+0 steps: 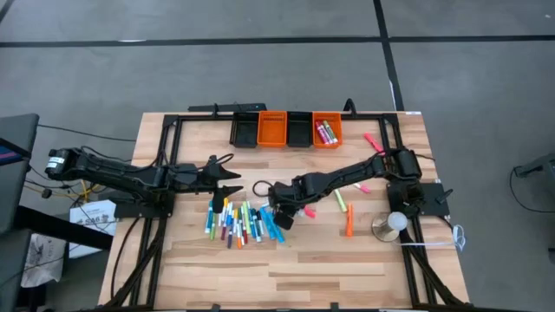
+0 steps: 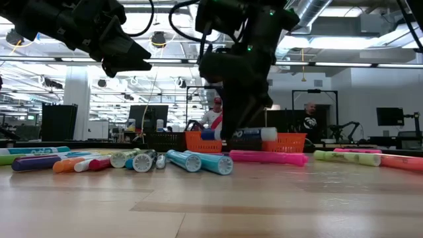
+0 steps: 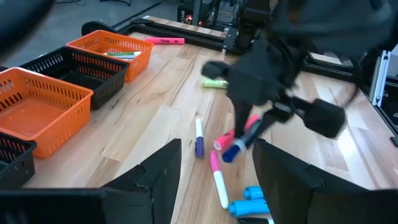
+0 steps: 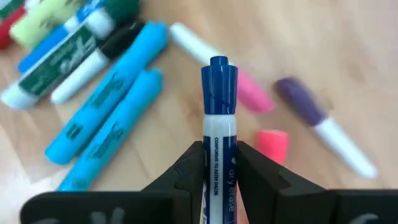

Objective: Pick & Place Markers
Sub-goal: Put the blue marker pen into the right orange bin

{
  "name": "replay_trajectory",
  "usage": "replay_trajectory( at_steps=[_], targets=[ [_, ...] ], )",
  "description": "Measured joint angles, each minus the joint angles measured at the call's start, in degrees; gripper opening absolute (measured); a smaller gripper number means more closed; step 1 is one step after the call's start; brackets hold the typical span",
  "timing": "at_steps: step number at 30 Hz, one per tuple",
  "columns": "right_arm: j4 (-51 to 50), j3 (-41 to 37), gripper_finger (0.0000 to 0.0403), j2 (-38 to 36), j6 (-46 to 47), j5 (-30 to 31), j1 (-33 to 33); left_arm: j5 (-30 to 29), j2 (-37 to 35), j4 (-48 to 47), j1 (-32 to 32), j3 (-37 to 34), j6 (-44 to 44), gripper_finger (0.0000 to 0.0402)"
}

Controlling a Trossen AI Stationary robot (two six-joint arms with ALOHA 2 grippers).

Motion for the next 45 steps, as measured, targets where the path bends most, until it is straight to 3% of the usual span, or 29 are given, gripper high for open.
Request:
replay_trajectory(
  at_steps=[12,24,36,45],
  targets=[
    [-9.78,0.11,0.0073,-9.28,-4.32,12.97,-7.44,-0.01,-0.01,-0.01,-0.01,0.00,0.00,0.0195],
    [-12.97,0.10,0.0072,-12.48,-10.42,19.39,-19.74,0.00,0.00,-0.02,0.01,0.00,0.00,0.0195],
    [-8.41,-5.12,0.0072,-12.38,-10.55,20.58,-35.42,0.00,0.00,-0.02,0.01,0.00,0.00,0.0195],
    [-0.78,-9.21,0.0072,-12.36,-15.77,18.82,-39.95,0.00,0.00,-0.02,-0.01,0.00,0.00,0.0195]
  ],
)
